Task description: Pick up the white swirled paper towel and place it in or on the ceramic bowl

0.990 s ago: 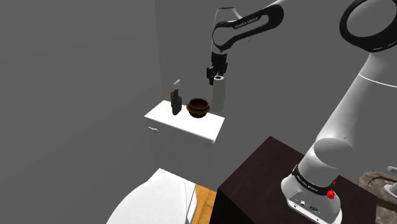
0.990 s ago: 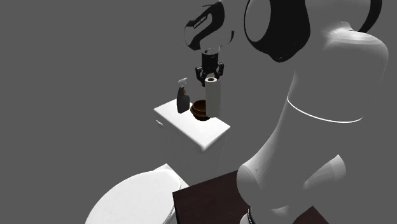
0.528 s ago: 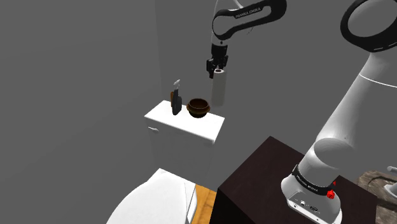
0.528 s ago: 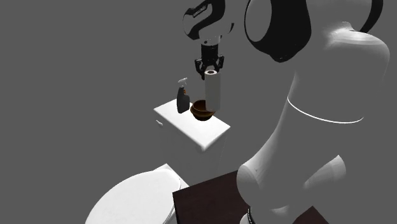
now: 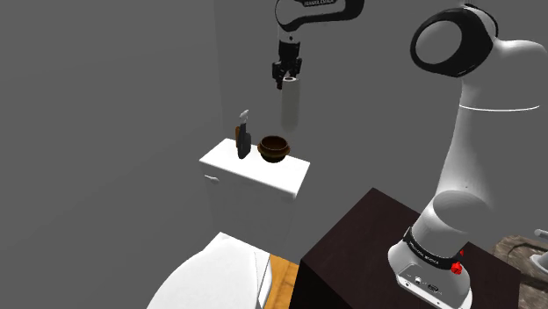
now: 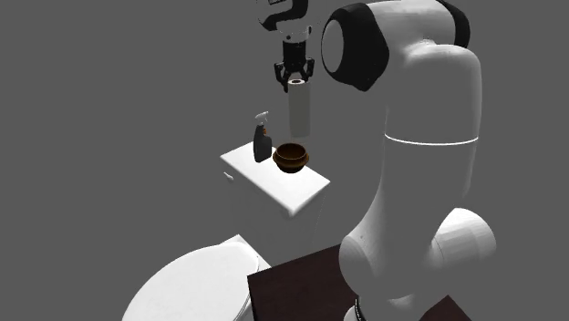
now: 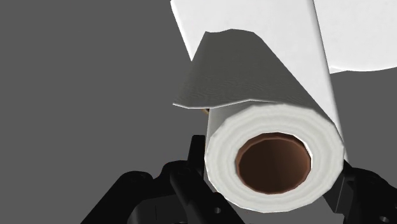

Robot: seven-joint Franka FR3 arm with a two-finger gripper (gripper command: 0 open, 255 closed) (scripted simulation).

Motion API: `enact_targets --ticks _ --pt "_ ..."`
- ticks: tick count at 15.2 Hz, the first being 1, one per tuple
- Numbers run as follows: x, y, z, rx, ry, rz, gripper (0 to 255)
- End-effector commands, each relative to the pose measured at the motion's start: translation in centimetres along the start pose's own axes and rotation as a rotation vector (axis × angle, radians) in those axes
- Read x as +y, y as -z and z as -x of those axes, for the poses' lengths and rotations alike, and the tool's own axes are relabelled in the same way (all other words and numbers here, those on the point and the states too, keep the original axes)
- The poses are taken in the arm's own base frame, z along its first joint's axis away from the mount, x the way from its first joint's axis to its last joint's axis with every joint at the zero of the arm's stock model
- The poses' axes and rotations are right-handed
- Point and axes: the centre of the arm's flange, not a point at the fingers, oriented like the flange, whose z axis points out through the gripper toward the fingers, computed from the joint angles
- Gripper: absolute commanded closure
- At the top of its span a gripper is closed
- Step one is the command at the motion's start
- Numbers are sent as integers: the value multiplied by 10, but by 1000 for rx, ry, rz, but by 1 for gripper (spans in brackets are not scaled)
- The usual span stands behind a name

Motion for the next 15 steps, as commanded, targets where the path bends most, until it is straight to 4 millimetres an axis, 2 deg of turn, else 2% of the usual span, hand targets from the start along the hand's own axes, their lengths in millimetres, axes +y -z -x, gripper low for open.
enact_targets --ticks 1,4,15 --pt "6 11 -27 -1 0 0 255" --pt "13 27 -62 -1 0 0 255" --pt "9 -31 -58 -1 0 0 255"
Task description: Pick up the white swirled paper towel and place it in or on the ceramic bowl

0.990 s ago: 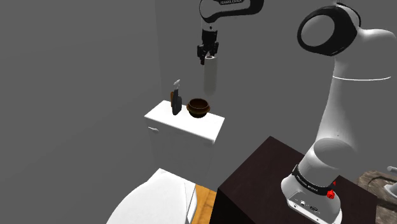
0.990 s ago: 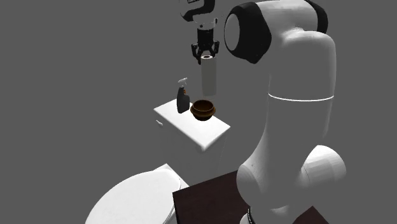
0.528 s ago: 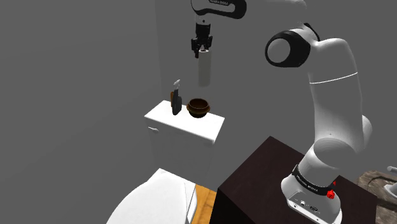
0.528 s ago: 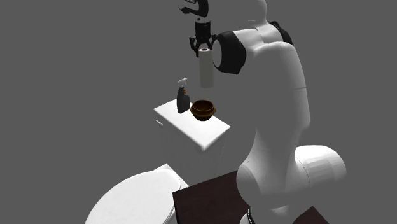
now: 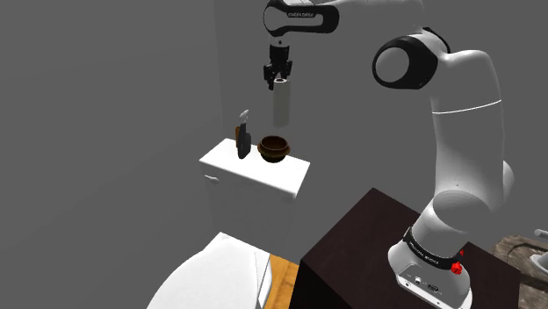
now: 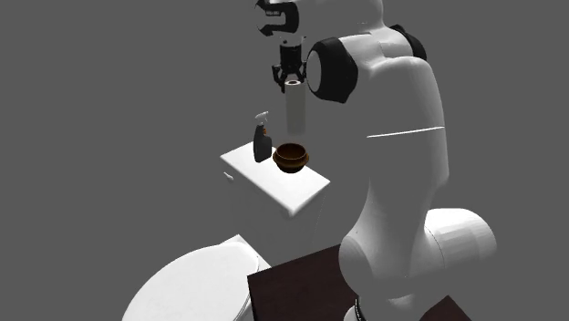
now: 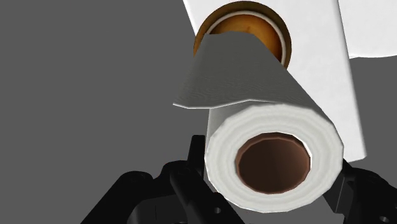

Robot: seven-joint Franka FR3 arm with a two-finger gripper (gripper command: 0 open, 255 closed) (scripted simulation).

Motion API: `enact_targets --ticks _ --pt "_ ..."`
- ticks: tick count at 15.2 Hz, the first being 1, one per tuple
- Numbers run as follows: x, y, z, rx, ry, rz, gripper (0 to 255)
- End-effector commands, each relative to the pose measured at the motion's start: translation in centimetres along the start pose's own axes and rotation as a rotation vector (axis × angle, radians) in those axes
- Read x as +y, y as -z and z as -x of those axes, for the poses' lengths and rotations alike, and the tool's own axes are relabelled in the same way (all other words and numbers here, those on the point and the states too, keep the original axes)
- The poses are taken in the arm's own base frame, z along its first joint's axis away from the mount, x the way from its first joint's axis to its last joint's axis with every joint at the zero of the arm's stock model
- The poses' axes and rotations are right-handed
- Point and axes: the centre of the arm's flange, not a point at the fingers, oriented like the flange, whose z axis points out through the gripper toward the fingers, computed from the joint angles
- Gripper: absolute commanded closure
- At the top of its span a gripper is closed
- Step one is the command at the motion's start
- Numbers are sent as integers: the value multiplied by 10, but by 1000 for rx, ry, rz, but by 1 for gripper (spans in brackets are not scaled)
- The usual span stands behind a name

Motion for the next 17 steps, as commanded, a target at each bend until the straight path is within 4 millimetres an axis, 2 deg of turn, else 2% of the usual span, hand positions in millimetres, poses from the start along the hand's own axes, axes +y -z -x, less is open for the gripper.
enact_targets --ticks 1,17 --pt "-1 -10 0 1 0 0 255" --pt "-6 -96 5 1 0 0 255"
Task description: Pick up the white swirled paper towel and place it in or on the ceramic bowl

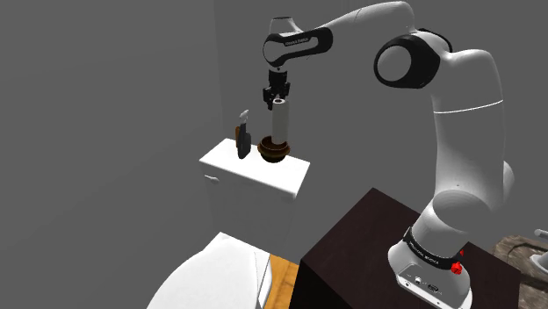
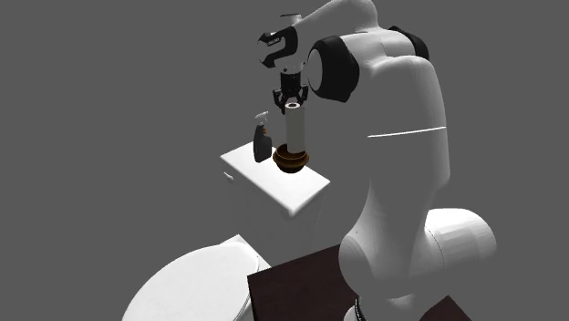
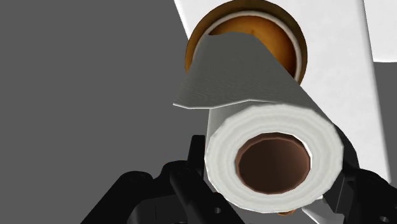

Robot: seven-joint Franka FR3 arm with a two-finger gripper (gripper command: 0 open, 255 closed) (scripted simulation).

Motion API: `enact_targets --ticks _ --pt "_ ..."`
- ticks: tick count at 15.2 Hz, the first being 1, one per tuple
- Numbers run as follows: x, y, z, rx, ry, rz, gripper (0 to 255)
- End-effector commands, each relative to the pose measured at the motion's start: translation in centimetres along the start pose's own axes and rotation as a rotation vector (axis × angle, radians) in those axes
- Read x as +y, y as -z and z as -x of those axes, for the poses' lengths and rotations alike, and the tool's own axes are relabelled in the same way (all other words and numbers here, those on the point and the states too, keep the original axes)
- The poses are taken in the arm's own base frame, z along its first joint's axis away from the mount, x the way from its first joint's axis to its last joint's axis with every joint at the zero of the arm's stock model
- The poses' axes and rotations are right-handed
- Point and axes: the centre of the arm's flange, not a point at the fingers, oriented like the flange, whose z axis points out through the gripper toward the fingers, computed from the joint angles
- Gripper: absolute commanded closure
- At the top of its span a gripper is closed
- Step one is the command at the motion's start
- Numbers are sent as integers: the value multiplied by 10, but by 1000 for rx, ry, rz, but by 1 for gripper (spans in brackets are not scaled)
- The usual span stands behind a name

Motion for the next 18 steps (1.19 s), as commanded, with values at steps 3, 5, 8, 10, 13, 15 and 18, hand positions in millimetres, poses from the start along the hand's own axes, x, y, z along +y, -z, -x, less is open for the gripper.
enact_targets --ticks 3,5,8,10,13,15,18 --pt "-2 -6 -1 1 0 0 255" --pt "-2 -6 -1 1 0 0 255" --pt "-2 -6 -1 1 0 0 255" --pt "-2 -6 -1 1 0 0 0" --pt "-2 -6 -1 1 0 0 0" --pt "-2 8 -1 1 0 0 0" --pt "-2 44 -1 1 0 0 0"
